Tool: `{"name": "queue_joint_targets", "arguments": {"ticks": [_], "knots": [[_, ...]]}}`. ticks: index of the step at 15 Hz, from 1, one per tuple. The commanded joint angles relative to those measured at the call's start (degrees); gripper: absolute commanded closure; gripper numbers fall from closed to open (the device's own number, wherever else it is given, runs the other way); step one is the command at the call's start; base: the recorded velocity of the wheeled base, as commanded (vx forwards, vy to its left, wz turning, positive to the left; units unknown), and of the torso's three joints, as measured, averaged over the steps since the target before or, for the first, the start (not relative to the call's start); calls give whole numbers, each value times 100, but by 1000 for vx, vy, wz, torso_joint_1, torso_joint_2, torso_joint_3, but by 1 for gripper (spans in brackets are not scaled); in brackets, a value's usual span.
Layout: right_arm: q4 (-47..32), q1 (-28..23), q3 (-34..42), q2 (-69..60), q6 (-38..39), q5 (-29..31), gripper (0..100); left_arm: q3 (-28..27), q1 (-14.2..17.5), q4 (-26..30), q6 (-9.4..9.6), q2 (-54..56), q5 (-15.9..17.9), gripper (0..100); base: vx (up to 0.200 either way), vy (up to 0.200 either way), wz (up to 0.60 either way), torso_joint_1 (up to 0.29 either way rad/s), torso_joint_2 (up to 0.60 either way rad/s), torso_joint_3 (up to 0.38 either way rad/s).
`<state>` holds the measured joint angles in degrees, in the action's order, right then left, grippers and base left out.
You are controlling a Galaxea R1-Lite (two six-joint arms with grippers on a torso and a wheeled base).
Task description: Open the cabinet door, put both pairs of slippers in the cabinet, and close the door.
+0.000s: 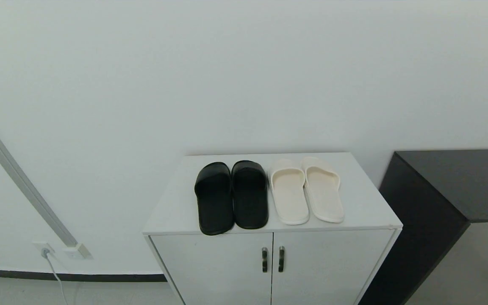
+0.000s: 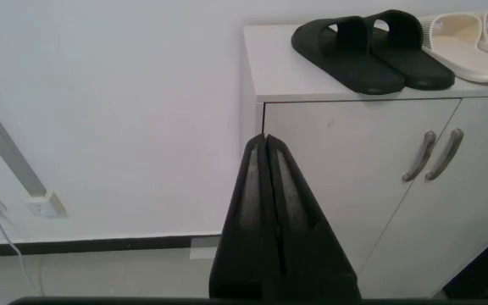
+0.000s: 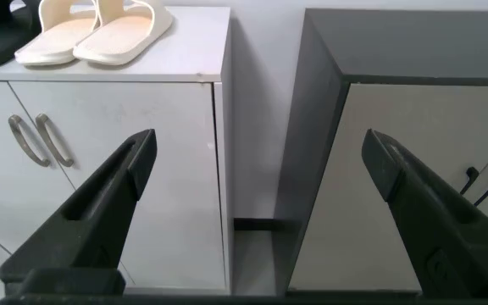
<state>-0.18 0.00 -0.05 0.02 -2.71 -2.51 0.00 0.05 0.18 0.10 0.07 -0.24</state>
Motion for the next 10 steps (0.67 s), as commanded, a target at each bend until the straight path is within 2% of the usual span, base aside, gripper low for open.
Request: {"name": "queue_joint_targets", "arguments": {"ticks": [1, 10], "knots": [[1, 0, 5, 6, 7, -4, 0, 0, 4, -1, -1, -7, -2, 100, 0, 0, 0, 0, 0, 0], [18, 0, -4, -2, -19, -30, 0, 0, 13, -1, 8, -7, 7, 100, 0, 0, 0, 0, 0, 0]]}}
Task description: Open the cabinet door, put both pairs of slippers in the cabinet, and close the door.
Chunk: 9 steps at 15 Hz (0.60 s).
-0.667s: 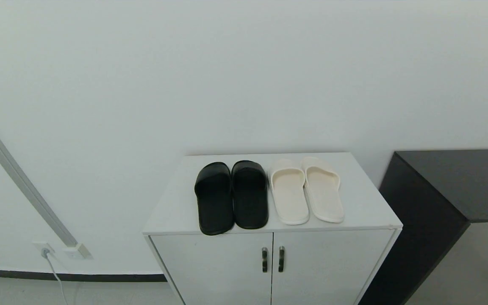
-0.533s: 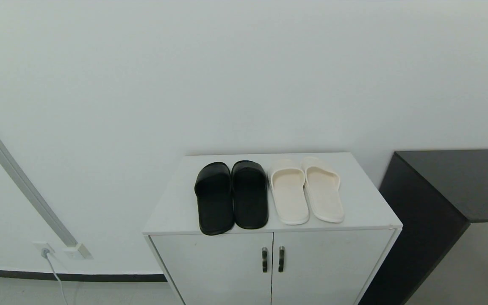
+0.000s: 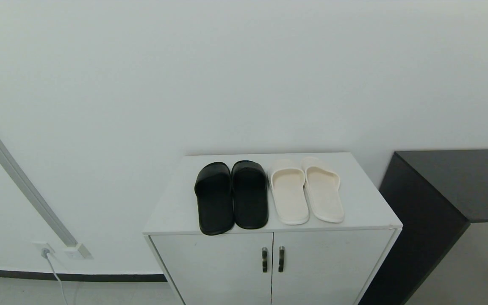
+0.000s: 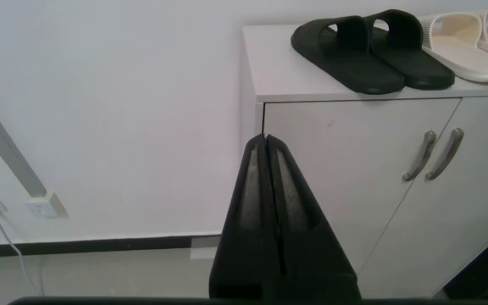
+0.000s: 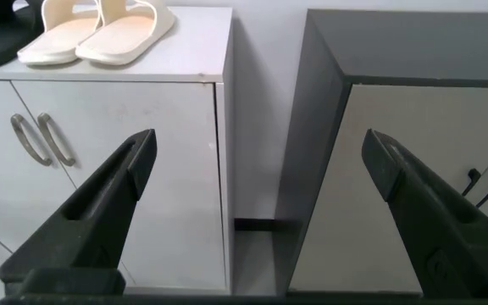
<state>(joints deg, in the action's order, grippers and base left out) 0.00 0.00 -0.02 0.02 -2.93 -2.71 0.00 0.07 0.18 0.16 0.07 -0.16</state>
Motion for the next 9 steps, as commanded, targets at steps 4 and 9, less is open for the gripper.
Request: {"name": "queue_joint_targets", "arguments": {"ticks": [4, 9], "knots": [[-1099, 255, -1782, 789, 134, -230, 0, 0, 1, -1, 11, -7, 7, 100, 0, 0, 0, 0, 0, 0], [-668, 325, -1624, 2441, 205, -705, 0, -9, 1, -1, -7, -7, 42, 100, 0, 0, 0, 0, 0, 0]]}}
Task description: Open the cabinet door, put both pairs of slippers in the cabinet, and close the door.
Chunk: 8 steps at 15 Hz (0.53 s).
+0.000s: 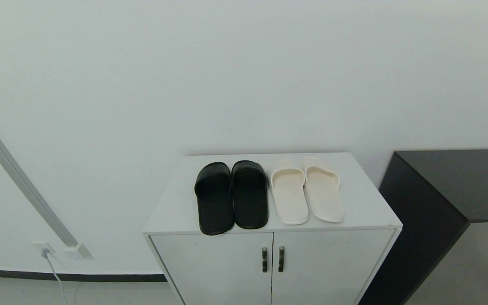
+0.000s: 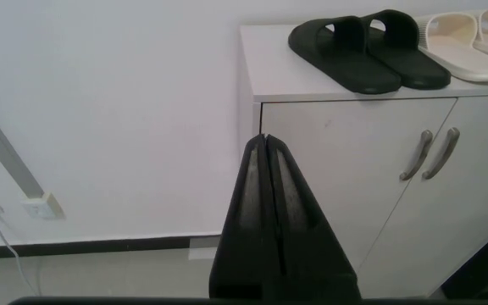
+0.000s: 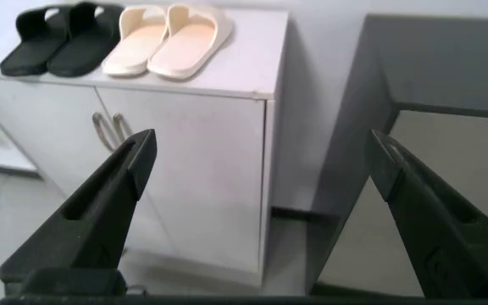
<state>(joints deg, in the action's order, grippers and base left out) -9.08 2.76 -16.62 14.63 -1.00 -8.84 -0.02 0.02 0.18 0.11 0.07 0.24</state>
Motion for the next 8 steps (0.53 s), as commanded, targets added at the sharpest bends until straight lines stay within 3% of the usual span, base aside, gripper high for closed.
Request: {"name": "queue_joint_targets", "arguments": {"ticks": [1, 5, 8], "knots": [[732, 58, 36, 1525, 21, -215, 0, -6, 6, -1, -2, -7, 2, 100, 0, 0, 0, 0, 0, 0], [1972, 208, -281, 3169, 38, -250, 0, 2, 6, -1, -2, -7, 2, 100, 0, 0, 0, 0, 0, 0], [2165, 999, -1125, 4145, 583, -57, 0, 2, 6, -1, -2, -7, 2, 100, 0, 0, 0, 0, 0, 0]]}}
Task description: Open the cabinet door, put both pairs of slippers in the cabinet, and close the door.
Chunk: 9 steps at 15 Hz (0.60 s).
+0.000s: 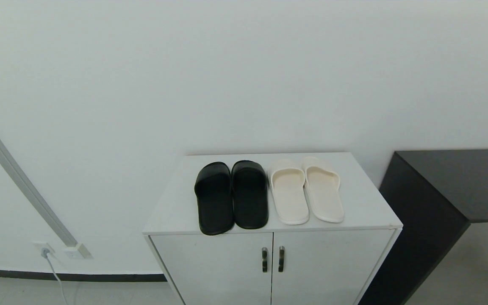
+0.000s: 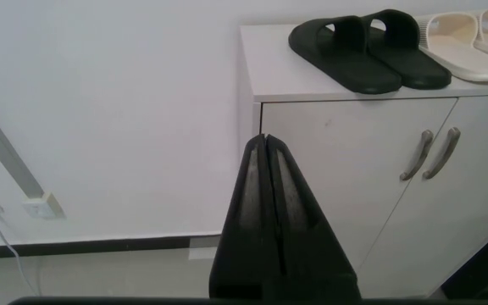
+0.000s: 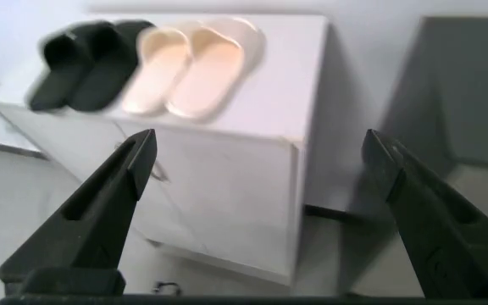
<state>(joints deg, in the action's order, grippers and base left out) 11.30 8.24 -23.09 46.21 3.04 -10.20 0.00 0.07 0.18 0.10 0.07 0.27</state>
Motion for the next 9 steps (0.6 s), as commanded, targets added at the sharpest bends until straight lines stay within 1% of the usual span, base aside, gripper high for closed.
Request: {"name": "queue_joint_targets", "arguments": {"ticks": [1, 2, 5, 6, 9], "knots": [[144, 661, -653, 1223, 206, 291, 0, 0, 1, -1, -1, -7, 0, 100, 0, 0, 0, 0, 0, 0], [144, 1189, -1013, 1663, 347, 669, 0, -9, 1, -1, -1, -7, 0, 100, 0, 0, 0, 0, 0, 0], [153, 2173, -1514, 2199, 769, 1574, 0, -9, 1, -1, -1, -7, 0, 100, 0, 0, 0, 0, 0, 0], [188, 2472, -1655, 2419, 927, 1803, 0, -9, 1, -1, -1, -7, 0, 100, 0, 0, 0, 0, 0, 0], [610, 3096, -1848, 3016, 1217, 2348, 0, -9, 1, -1, 8, -7, 0, 100, 0, 0, 0, 0, 0, 0]]}}
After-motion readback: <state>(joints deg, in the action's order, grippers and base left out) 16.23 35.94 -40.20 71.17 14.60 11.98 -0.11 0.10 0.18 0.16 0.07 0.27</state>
